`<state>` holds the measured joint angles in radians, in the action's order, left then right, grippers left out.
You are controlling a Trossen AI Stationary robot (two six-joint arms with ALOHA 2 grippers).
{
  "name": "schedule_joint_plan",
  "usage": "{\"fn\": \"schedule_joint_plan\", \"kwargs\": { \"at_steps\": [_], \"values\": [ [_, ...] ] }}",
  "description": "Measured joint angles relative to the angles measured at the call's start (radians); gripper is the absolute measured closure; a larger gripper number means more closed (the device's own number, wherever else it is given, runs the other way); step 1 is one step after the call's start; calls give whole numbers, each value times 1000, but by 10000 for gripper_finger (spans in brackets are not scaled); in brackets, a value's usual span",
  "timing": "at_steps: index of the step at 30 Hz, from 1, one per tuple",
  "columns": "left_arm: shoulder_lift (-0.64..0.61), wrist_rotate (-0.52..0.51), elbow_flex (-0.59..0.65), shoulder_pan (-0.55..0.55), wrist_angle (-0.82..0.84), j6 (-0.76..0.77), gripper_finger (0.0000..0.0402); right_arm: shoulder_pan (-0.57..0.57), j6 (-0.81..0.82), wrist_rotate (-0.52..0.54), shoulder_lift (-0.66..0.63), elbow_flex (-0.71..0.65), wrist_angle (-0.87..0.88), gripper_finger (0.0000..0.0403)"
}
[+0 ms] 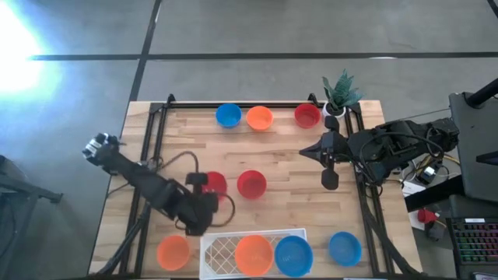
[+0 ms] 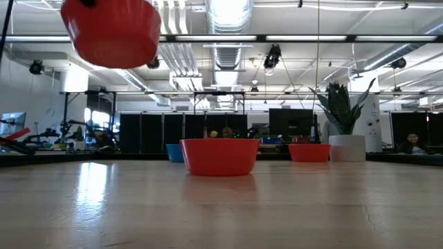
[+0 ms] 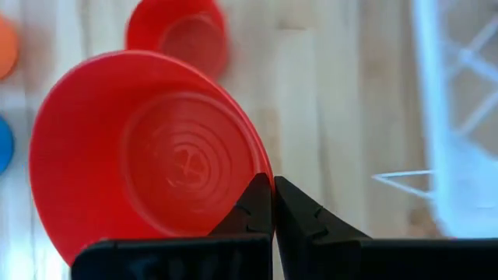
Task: Pick & Place Mini bowls
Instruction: Put the top left red bowl on the shelf
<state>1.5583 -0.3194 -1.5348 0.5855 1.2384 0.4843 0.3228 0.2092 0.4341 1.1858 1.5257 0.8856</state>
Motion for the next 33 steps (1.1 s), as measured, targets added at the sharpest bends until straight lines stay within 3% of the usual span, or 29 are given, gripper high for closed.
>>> {"fn": "schedule_joint_plan", "kwargs": {
  "at_steps": [7,18,33],
  "values": [
    [165,13,-228,69,109,17,401,0,-3,-25,0,0,0,394],
    [280,60,-449,148,133,98,401,0,-11,-24,0,0,0,394],
    [318,104,-491,232,93,206,402,0,-8,-24,0,0,-1,394]
  ]
}}
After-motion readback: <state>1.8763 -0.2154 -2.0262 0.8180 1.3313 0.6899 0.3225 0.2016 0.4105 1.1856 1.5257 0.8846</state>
